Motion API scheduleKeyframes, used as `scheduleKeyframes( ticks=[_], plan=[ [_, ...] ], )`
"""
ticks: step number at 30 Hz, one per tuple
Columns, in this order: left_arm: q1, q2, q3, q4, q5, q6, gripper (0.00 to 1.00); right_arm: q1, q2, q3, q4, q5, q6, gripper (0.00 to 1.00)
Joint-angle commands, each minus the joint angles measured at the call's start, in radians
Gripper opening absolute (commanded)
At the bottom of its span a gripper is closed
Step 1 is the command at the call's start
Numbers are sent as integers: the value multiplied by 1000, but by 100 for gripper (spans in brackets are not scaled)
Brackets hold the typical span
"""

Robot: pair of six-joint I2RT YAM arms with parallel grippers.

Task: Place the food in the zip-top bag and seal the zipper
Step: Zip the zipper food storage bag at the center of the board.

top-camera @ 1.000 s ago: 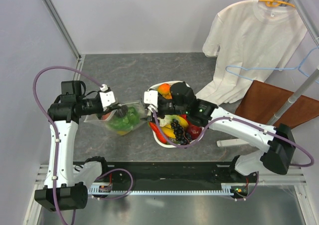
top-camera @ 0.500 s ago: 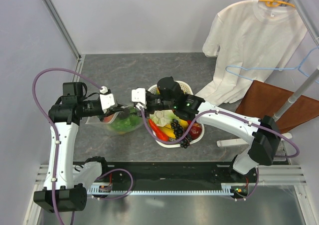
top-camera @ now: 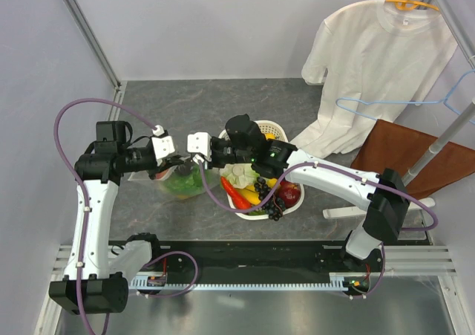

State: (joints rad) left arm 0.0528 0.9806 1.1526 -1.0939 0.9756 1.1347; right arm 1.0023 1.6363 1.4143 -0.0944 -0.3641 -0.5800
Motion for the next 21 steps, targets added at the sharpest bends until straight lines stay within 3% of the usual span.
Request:
scheduleKeyframes(
  ticks=[1, 9, 21],
  plan=[
    [10, -45, -21, 20, -104, -39, 2, -50, -27, -11, 71, 50, 6, 0],
    [71, -49, -16, 19, -183, -18, 2, -100, -43, -49, 88, 10, 8, 0],
    [128, -69, -11, 34, -282, -10, 2, -165, -44, -103, 189, 74, -12, 0]
  ],
)
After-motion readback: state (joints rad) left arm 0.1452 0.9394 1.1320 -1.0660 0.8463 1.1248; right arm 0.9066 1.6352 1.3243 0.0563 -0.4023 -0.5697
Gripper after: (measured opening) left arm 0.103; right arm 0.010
